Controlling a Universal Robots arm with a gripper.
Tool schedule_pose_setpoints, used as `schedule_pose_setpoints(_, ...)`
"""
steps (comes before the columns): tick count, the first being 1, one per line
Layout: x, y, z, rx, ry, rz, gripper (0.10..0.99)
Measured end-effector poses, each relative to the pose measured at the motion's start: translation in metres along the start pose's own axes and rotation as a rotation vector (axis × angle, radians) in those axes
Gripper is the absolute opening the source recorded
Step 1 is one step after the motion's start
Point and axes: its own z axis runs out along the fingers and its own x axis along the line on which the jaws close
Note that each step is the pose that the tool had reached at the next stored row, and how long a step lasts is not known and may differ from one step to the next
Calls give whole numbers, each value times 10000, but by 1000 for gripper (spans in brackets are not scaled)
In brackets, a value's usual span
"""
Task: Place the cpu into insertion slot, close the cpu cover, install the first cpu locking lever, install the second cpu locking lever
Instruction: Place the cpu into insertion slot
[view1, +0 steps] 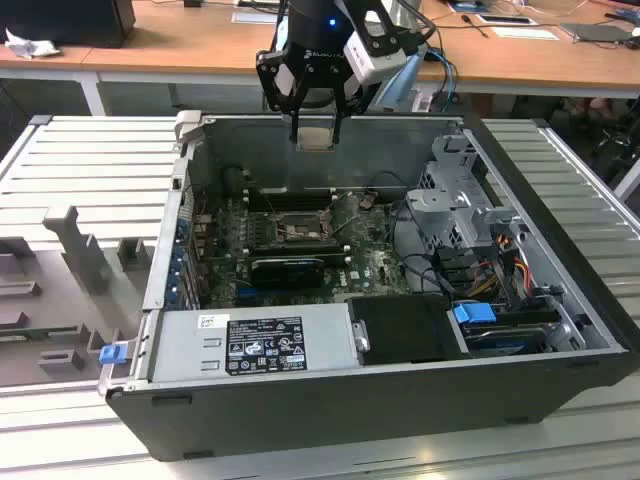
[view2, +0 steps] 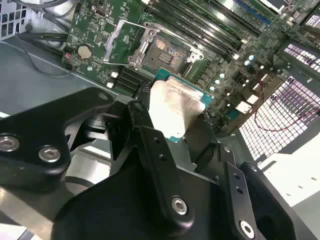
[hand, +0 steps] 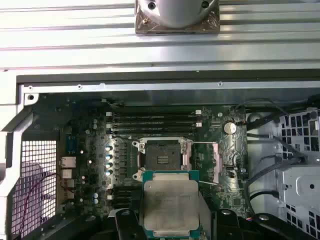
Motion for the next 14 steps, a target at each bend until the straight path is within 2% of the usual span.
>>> schedule_pose_setpoints(3, 0, 0, 0, -1, -3, 36, 529)
schedule_pose_setpoints(8, 0, 0, 1, -11, -52, 580, 529)
schedule_pose_setpoints(13, 0, -1, 7, -34, -164, 1823, 529)
schedule_pose_setpoints(14, 0, -1, 10, -45, -217, 2424, 529)
